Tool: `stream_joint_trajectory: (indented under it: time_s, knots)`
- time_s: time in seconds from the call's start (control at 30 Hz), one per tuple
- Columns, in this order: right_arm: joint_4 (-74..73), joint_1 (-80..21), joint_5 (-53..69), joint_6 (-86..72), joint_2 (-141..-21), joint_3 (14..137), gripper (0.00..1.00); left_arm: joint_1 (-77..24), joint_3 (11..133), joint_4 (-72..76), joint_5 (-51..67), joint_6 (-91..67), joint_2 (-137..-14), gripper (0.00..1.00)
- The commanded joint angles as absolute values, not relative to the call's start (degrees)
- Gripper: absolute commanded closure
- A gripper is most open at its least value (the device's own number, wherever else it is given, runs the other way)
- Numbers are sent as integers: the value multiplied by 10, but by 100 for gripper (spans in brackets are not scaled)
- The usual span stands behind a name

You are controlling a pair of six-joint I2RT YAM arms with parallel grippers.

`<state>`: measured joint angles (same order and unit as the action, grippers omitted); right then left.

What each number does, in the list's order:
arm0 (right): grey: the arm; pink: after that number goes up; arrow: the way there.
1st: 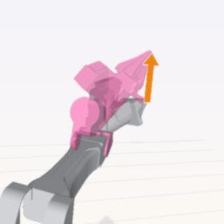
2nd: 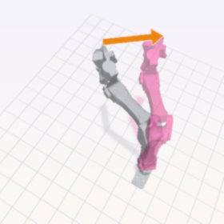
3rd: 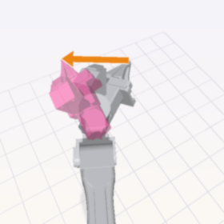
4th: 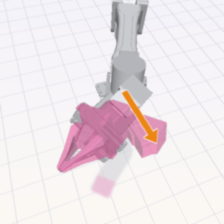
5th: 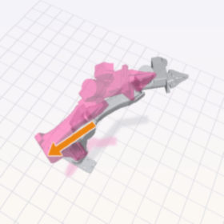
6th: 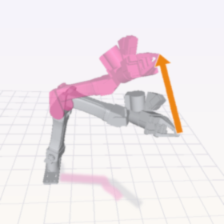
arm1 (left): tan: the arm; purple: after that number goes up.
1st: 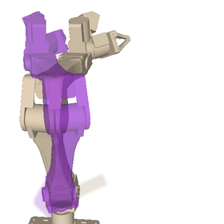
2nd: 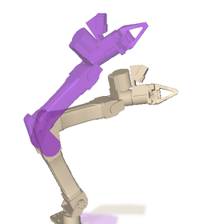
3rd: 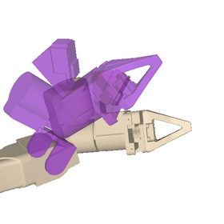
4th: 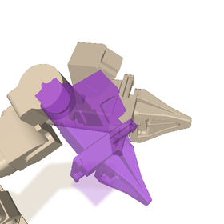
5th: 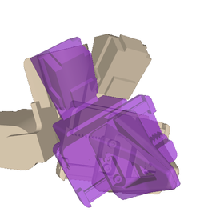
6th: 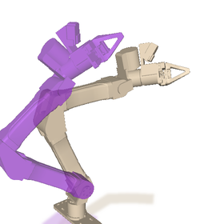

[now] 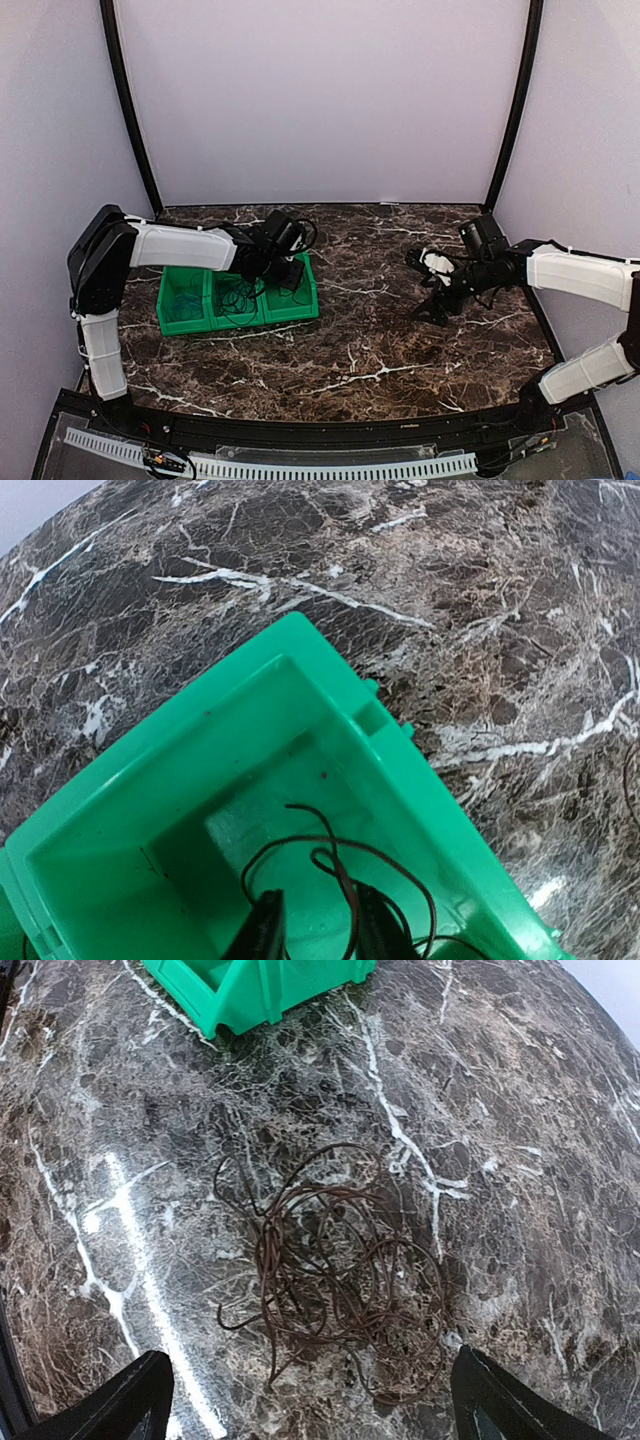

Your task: Untangle the cables

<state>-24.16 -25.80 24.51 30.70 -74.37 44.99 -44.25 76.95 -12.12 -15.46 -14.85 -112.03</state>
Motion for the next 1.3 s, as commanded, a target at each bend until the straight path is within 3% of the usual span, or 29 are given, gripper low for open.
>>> stream_joint_trajectory:
  time_s: [0.0,0.13,0.3,0.4,0.53,0.7,1.03,1.27]
  knots:
    - [-216,-258,193,289,-751,454,1,-441,794,-160,-154,-176,-1086,69]
    - [-236,-255,140,299,-781,482,2,-443,774,-162,-163,-188,-1038,59]
    - [-262,-251,124,315,-828,502,19,-453,724,-144,-163,-178,-956,47]
    - [-276,-250,126,318,-850,513,27,-470,707,-141,-166,-171,-925,45]
    - [-272,-250,141,313,-862,521,30,-535,663,-58,-125,-114,-891,44]
    - [-269,-252,164,303,-866,517,30,-604,685,6,-54,-99,-949,43]
    - [-250,-252,175,295,-833,485,28,-609,805,43,-1,-217,-1155,43]
    - [-252,-253,184,295,-834,484,28,-608,845,28,-1,-237,-1225,53]
